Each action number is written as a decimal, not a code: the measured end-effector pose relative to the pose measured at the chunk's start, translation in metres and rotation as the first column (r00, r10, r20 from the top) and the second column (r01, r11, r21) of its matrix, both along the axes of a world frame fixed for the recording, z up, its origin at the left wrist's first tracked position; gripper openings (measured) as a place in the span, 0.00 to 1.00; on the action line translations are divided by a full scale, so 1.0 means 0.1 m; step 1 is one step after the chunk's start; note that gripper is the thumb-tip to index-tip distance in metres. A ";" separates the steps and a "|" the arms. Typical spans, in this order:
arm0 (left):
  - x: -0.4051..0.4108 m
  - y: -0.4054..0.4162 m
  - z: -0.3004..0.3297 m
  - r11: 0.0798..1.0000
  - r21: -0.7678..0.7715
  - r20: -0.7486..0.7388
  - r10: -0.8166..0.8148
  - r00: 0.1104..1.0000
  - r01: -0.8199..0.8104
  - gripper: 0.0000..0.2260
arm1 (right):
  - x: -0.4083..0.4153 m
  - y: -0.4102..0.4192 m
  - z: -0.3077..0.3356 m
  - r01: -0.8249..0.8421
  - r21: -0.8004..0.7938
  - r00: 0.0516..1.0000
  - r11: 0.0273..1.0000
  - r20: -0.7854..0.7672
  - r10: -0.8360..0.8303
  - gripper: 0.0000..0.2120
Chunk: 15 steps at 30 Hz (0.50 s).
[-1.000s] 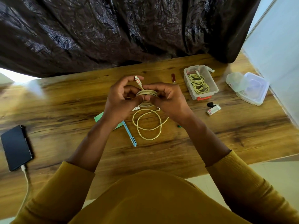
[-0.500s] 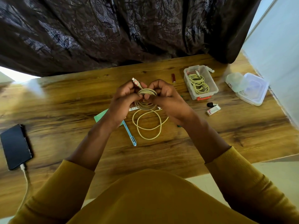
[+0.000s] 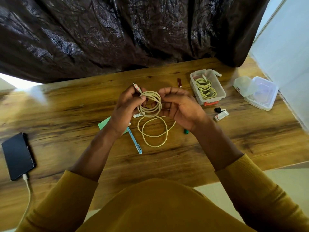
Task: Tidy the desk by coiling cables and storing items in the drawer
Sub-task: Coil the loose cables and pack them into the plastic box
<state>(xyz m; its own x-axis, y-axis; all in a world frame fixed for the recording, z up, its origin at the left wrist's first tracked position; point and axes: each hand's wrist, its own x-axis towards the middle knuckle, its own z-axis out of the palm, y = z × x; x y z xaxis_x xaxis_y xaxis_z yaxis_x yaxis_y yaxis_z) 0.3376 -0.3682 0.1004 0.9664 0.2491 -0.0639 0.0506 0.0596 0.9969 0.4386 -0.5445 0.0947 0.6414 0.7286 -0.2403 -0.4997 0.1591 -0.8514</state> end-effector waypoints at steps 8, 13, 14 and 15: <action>-0.02 0.00 -0.10 0.960 0.277 -0.028 -0.029 0.999 0.036 0.06 | -0.01 -0.02 0.05 0.101 -0.140 0.978 0.985 0.193 -0.073 0.11; -0.04 -0.03 -0.09 0.901 0.422 -0.111 -0.058 0.992 0.100 0.09 | -0.05 0.03 0.01 0.238 -0.192 0.961 0.952 0.188 -0.202 0.08; -0.04 -0.04 -0.08 0.890 0.441 -0.127 -0.066 0.990 0.116 0.10 | -0.05 0.03 -0.01 0.265 -0.197 0.954 0.944 0.197 -0.227 0.08; -0.04 -0.05 -0.07 0.884 0.450 -0.140 -0.072 0.987 0.128 0.10 | -0.06 0.04 -0.01 0.287 -0.201 0.948 0.937 0.203 -0.246 0.07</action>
